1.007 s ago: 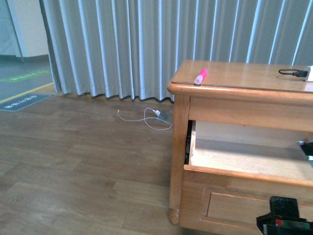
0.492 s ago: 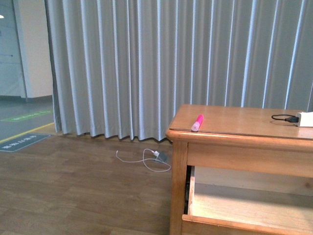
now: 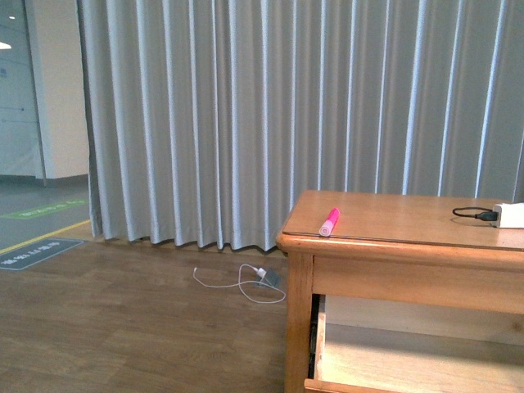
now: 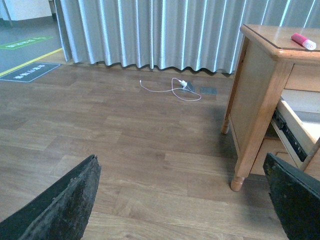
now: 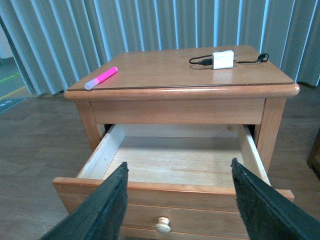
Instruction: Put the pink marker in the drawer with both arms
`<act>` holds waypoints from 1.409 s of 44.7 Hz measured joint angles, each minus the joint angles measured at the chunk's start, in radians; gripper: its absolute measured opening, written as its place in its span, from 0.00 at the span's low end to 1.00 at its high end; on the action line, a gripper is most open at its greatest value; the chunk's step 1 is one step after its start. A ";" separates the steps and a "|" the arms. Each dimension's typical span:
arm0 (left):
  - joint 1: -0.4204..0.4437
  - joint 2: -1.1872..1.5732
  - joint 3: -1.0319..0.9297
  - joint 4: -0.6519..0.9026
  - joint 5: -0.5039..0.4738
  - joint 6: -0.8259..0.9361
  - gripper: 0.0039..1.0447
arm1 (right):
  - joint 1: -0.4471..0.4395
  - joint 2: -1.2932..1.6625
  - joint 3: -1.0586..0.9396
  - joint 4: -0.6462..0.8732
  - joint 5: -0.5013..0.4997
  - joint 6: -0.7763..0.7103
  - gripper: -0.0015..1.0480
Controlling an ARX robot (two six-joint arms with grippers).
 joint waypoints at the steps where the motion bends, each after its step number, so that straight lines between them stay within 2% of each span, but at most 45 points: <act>1: 0.000 0.000 0.000 0.000 0.000 0.000 0.94 | -0.008 -0.006 -0.007 0.001 -0.011 -0.008 0.53; 3: 0.000 0.000 0.000 0.000 0.000 0.000 0.94 | -0.025 -0.017 -0.023 0.001 -0.031 -0.024 0.46; 4: 0.000 0.000 0.000 0.000 0.000 0.000 0.94 | -0.032 -0.041 -0.035 -0.016 -0.039 -0.038 0.39; 6: 0.000 0.000 0.000 0.000 0.000 0.000 0.94 | -0.045 -0.100 -0.050 -0.086 -0.047 -0.052 0.32; 13: 0.000 0.000 0.000 0.000 0.000 0.000 0.94 | -0.052 -0.146 -0.060 -0.100 -0.051 -0.058 0.56; 20: 0.000 0.000 0.000 0.000 0.000 0.000 0.94 | -0.052 -0.147 -0.060 -0.100 -0.051 -0.060 0.88; 22: 0.000 0.000 0.000 0.000 0.000 0.000 0.94 | -0.052 -0.147 -0.060 -0.100 -0.051 -0.060 0.94; 25: 0.000 0.000 0.000 0.000 0.000 0.000 0.94 | -0.052 -0.147 -0.060 -0.100 -0.051 -0.060 0.91; 33: 0.000 0.000 0.000 0.000 0.000 0.000 0.94 | -0.052 -0.147 -0.060 -0.100 -0.051 -0.061 0.92; 34: -0.011 0.006 0.002 -0.010 -0.024 -0.010 0.94 | -0.052 -0.147 -0.060 -0.100 -0.051 -0.061 0.92; 36: -0.053 0.058 0.011 -0.032 -0.164 -0.063 0.94 | -0.052 -0.147 -0.060 -0.100 -0.051 -0.061 0.92; 38: -0.077 0.143 0.023 0.000 -0.207 -0.095 0.94 | -0.052 -0.147 -0.060 -0.100 -0.051 -0.061 0.92; 52: -0.126 0.803 0.296 0.377 -0.082 -0.056 0.94 | -0.053 -0.147 -0.060 -0.100 -0.051 -0.062 0.92; 55: -0.139 0.950 0.378 0.402 -0.048 -0.028 0.94 | -0.053 -0.147 -0.060 -0.100 -0.051 -0.061 0.92; 63: -0.201 1.265 0.634 0.438 -0.039 0.032 0.94 | -0.053 -0.147 -0.060 -0.100 -0.051 -0.061 0.92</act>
